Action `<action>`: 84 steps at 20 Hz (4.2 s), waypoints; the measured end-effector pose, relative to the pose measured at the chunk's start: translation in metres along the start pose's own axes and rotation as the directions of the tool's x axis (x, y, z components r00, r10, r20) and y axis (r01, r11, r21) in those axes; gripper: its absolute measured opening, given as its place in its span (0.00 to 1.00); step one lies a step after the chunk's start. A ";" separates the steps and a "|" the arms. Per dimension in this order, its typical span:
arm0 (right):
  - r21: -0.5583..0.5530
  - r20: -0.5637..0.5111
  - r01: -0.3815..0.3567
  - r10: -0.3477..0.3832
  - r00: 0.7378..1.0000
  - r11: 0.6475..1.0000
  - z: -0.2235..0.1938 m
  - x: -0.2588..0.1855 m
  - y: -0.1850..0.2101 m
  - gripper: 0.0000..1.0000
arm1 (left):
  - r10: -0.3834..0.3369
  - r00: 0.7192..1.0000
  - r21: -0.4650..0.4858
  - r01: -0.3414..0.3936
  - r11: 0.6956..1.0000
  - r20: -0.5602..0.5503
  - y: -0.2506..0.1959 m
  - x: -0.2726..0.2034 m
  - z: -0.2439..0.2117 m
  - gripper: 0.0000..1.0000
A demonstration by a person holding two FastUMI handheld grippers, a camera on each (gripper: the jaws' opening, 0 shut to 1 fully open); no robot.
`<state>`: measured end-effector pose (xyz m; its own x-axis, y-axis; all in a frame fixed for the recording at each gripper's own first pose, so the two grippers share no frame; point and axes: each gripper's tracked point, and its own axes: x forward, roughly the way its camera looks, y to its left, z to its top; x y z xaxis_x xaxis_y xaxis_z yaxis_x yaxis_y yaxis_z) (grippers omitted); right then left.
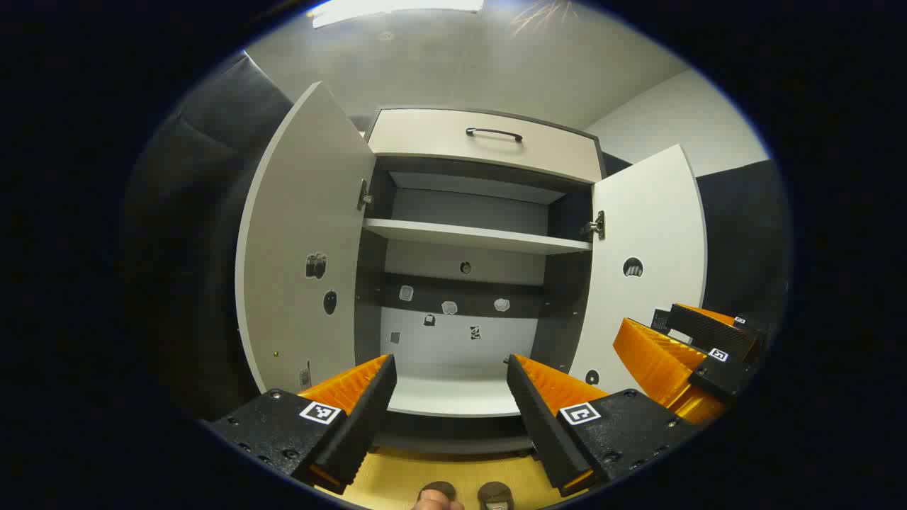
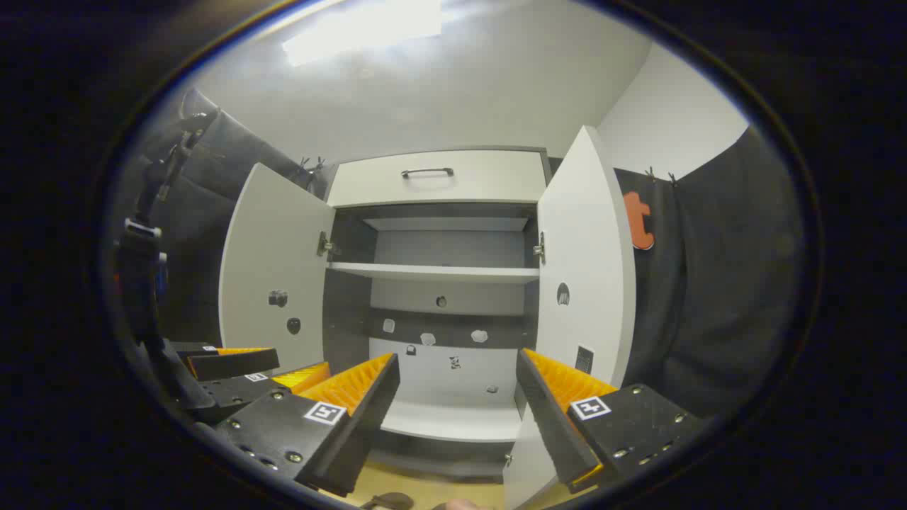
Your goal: Grab one shoe with the right hand and put it into the shoe cabinet, grab the other shoe with the left hand and put it into the shoe cabinet; then close the right door with the right hand and the left door with the left hand.
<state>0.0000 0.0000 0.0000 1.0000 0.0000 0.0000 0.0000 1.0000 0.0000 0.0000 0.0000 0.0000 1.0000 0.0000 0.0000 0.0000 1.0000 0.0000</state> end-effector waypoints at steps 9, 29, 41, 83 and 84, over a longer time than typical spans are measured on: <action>-0.024 -0.022 0.012 -0.013 1.000 1.000 -0.012 0.007 -0.004 0.95 | 0.010 1.000 0.000 -0.010 1.000 -0.022 0.000 0.009 -0.011 0.96; -0.047 -0.492 -0.055 0.025 0.870 0.997 -0.332 -0.049 0.022 1.00 | 0.193 0.981 0.029 -0.193 0.981 -0.009 0.081 -0.029 -0.004 0.96; 0.009 -0.842 -0.138 0.082 0.533 0.990 -0.557 -0.137 0.051 0.85 | 0.250 0.963 0.070 -0.243 0.967 -0.102 0.104 -0.054 -0.031 0.96; -0.077 -0.420 -0.015 -0.018 0.907 0.997 -0.329 0.069 0.007 0.02 | 0.152 0.977 0.009 -0.152 0.988 -0.152 0.094 -0.033 -0.067 0.97; -0.072 -0.395 -0.014 -0.016 0.918 0.997 -0.315 0.081 0.008 0.02 | 0.157 0.976 0.007 -0.158 0.987 -0.151 0.096 -0.033 -0.068 0.97</action>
<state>0.0814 0.0082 -0.3150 0.9184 -0.0161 -0.3952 -0.0137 0.9973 -0.0725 -0.0328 0.0959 -0.0676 0.9759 0.1573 -0.1513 -0.1581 0.9874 0.0067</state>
